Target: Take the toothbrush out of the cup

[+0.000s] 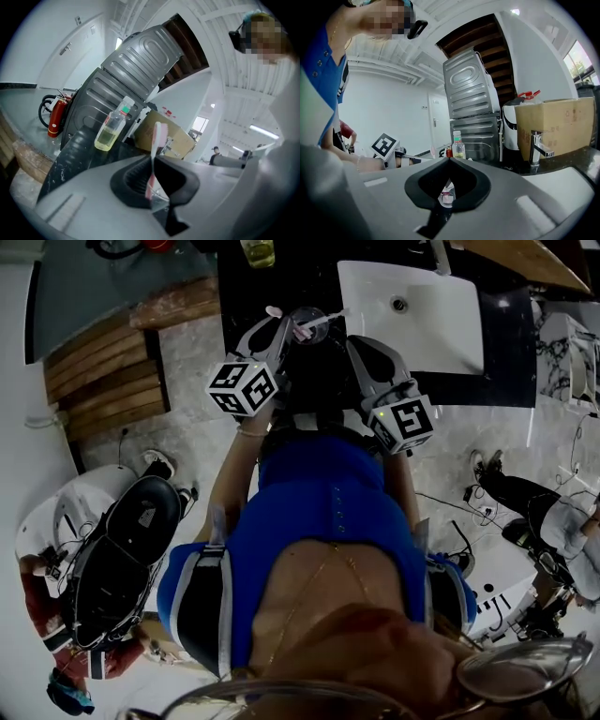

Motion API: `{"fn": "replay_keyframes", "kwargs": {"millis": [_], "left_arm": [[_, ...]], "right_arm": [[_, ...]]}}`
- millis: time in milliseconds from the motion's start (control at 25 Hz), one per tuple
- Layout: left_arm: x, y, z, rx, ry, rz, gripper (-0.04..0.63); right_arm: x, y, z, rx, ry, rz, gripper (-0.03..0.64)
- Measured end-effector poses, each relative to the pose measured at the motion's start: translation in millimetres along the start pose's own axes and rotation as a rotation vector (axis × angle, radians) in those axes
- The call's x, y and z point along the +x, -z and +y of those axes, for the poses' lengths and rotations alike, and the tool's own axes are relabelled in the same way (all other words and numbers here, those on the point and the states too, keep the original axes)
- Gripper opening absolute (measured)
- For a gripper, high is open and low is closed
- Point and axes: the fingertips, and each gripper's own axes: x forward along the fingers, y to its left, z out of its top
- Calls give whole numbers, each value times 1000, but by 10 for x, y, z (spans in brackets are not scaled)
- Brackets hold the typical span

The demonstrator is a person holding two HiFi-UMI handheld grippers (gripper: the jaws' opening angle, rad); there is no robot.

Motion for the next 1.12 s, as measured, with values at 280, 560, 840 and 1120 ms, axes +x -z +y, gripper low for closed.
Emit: {"fn": "replay_keyframes", "kwargs": {"millis": [280, 560, 840, 1120], "left_arm": [[-132, -198, -148, 95, -6, -48, 14], [-333, -447, -342, 154, -9, -122, 14], [-618, -677, -483, 171, -23, -192, 14], [-891, -834, -596, 160, -18, -244, 14]], "right_arm": [[-64, -7, 43, -2, -7, -18, 3], [-127, -21, 103, -5, -29, -33, 3], [-164, -17, 173, -4, -49, -35, 3], [-163, 12, 196, -7, -60, -26, 3]]}}
